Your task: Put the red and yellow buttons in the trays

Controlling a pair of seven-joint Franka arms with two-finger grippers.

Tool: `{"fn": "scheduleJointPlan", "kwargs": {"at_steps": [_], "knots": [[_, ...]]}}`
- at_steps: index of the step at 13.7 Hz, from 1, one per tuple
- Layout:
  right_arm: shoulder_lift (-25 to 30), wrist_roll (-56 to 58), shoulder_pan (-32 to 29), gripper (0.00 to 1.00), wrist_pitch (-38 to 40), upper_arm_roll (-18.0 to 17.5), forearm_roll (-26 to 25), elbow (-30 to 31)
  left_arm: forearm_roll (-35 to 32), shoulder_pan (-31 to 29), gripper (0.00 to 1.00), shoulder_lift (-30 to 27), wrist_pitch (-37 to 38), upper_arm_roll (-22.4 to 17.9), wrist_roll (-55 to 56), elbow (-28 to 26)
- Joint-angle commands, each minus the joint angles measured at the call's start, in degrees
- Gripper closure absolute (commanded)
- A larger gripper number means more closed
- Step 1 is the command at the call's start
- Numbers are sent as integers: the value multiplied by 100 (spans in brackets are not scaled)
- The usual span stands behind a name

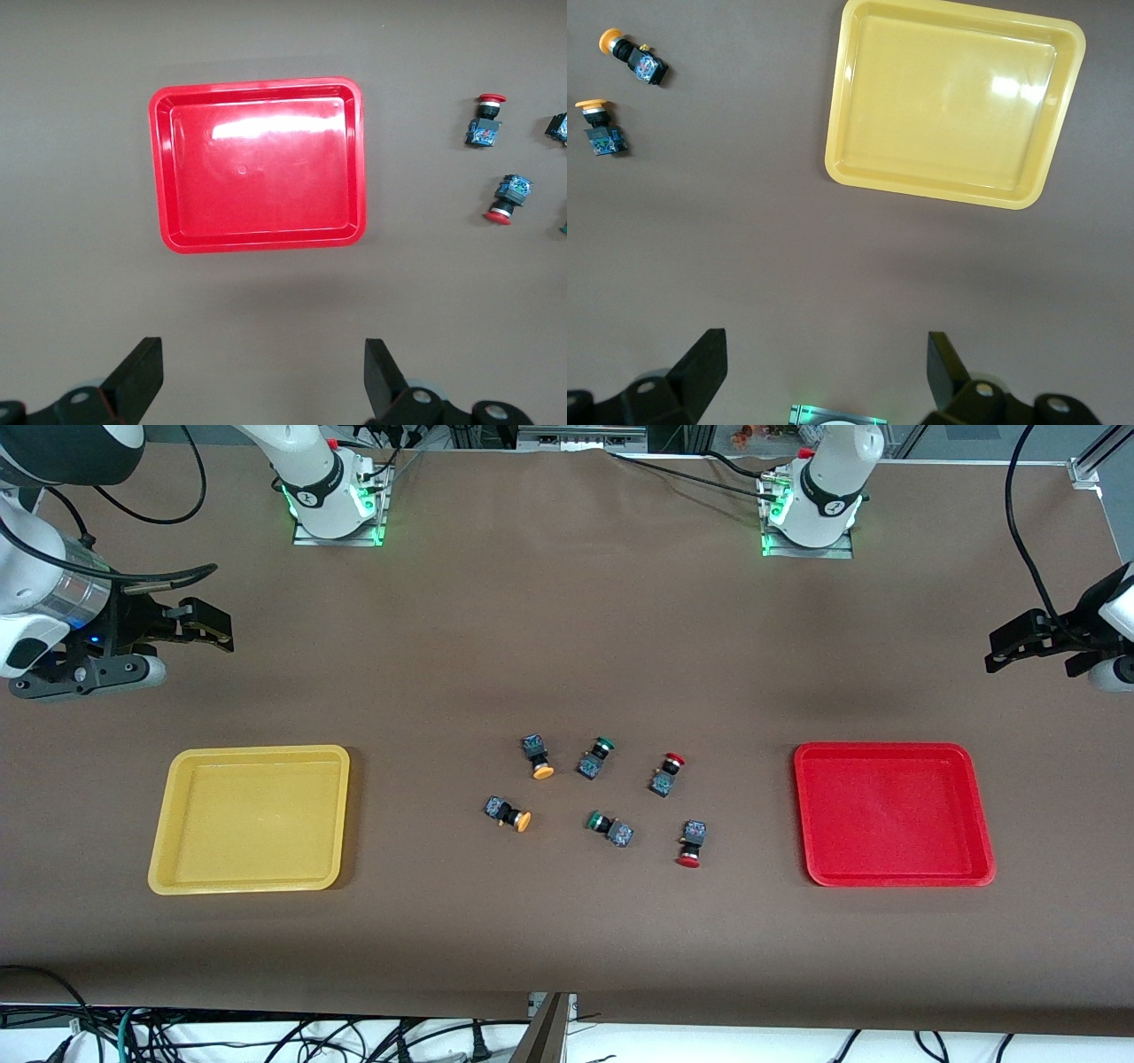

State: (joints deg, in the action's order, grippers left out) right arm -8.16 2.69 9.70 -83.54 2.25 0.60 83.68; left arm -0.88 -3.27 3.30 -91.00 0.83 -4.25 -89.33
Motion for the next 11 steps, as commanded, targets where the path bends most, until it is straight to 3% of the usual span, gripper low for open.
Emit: {"fn": "scheduleJointPlan", "kwargs": {"at_steps": [1,11], "knots": [[25,4,-74,0,-4,-67,89,-27,-53,-34,0,127,56,23,-164,232],[25,4,-74,0,-4,-67,89,-27,-35,10,0,136,118,23,-103,214]]}}
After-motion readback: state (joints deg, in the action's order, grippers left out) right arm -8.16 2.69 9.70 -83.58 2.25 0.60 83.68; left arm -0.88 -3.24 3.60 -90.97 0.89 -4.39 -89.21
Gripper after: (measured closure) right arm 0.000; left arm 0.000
